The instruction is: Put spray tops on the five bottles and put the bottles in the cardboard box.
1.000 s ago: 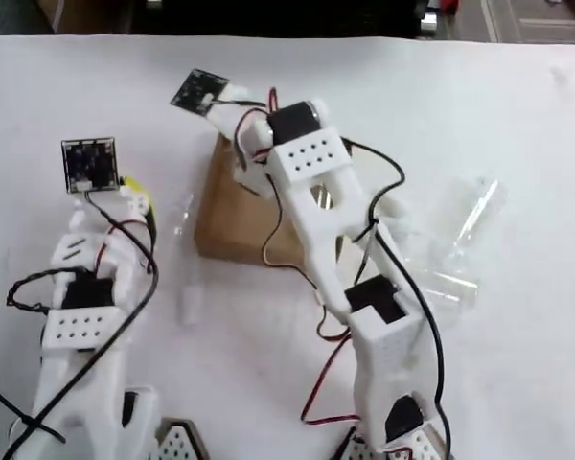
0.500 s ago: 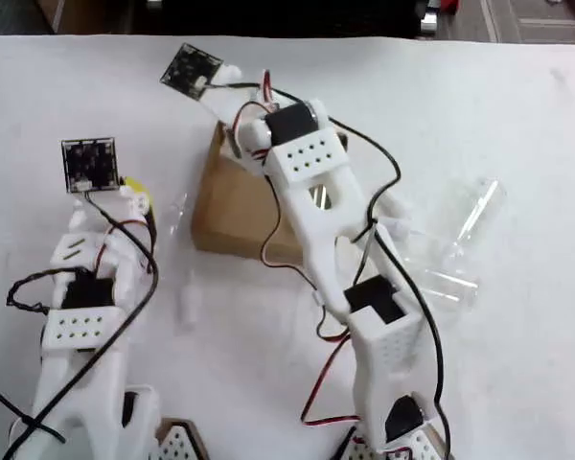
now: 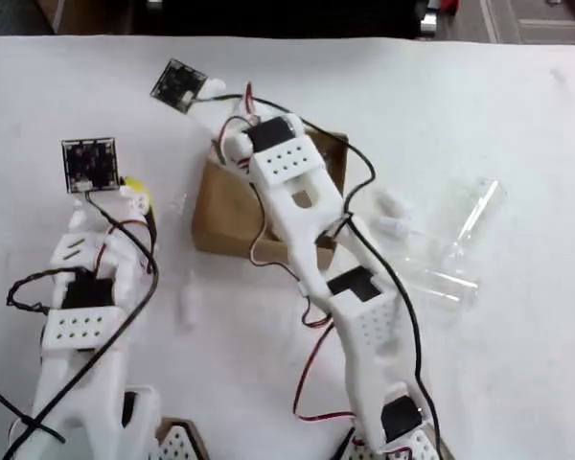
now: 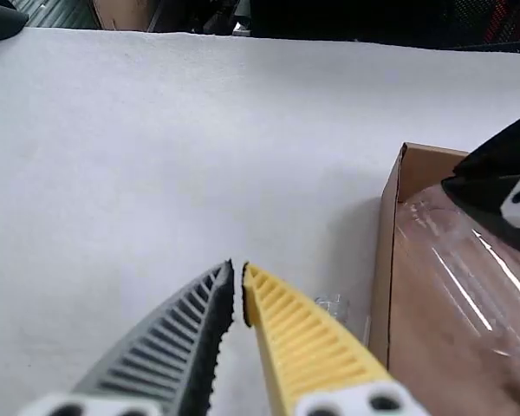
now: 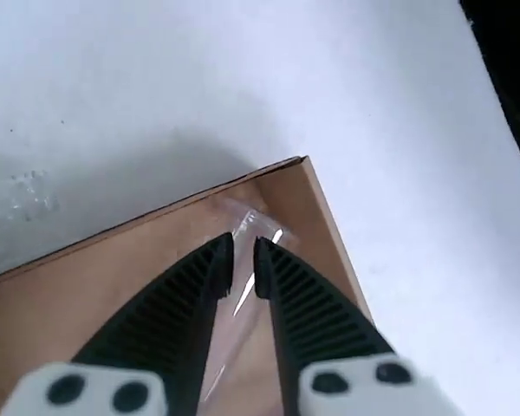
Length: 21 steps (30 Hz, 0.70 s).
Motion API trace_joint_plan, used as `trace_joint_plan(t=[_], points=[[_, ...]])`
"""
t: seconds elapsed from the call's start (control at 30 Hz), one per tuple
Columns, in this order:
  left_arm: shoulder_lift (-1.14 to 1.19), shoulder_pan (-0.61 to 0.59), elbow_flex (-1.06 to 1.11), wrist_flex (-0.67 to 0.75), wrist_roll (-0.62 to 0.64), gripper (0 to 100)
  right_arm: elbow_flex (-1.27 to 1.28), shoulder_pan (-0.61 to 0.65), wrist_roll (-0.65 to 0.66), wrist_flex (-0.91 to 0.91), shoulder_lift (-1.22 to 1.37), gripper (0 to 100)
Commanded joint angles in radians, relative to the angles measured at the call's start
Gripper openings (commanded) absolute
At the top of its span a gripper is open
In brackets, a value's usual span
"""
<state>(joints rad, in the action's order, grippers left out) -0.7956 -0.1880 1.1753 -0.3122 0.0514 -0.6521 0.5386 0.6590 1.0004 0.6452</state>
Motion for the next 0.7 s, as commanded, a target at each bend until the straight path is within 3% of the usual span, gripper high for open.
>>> trace_joint_plan(t=[0.0,0.37,0.47,0.67], points=[[-0.015,-0.013,-0.008,0.026,0.002,3,-0.094,-0.015,-0.026,0.122,-0.125,2.2],[-0.015,-0.013,-0.008,0.025,0.002,3,-0.087,-0.113,-0.199,0.604,-0.214,2.2],[-0.015,-0.013,-0.008,0.025,0.002,3,-0.038,-0.09,-0.187,0.704,-0.203,3.0],[-0.015,-0.013,-0.008,0.025,0.002,3,0.141,-0.048,-0.16,0.618,-0.203,19.1]])
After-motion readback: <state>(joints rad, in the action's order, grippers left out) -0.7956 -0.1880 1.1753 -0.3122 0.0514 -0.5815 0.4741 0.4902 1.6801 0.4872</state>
